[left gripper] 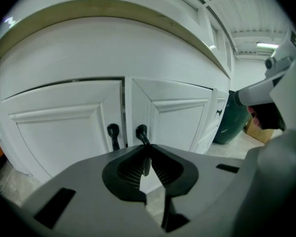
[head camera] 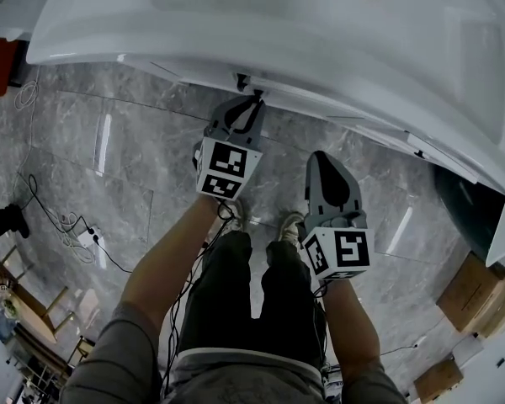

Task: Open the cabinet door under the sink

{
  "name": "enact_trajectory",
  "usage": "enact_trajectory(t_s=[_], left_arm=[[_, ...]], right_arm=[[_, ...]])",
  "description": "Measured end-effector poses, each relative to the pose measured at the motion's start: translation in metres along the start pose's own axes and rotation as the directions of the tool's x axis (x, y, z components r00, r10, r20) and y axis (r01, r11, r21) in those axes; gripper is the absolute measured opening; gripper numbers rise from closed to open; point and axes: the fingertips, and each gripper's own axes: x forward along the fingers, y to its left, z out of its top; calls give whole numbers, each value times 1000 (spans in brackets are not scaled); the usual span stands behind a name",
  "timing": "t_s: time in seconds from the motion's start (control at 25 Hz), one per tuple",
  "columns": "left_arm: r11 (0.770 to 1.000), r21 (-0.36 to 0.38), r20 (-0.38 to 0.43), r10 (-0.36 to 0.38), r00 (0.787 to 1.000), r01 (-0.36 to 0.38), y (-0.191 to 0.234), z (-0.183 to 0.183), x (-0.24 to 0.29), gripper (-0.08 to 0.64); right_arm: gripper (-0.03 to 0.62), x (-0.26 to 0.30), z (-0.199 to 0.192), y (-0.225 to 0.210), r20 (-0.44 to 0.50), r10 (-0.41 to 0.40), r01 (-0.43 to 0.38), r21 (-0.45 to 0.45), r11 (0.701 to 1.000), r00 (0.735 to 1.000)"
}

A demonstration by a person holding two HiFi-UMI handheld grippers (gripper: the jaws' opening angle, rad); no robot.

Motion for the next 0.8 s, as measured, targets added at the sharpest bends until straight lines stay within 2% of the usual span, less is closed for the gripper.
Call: enact_trajectory(t_s=[0.2,0.44,0.8], left_arm=[[1000,3,-27,23,999,-23,-15,-12,-17,47],[998,-20,-70,53,996,-55,-39,-27,-41,44],[995,-29,-95,91,991,-94,-75,-44,-66,43]], right_arm=[[34,-17,-12,0,-16,-6,6,4,1000,1000],[34,-46,-12,2,11,-3,3,3,1000,1000],[34,-94,-34,-4,-9,6,-6,0,1000,1000]])
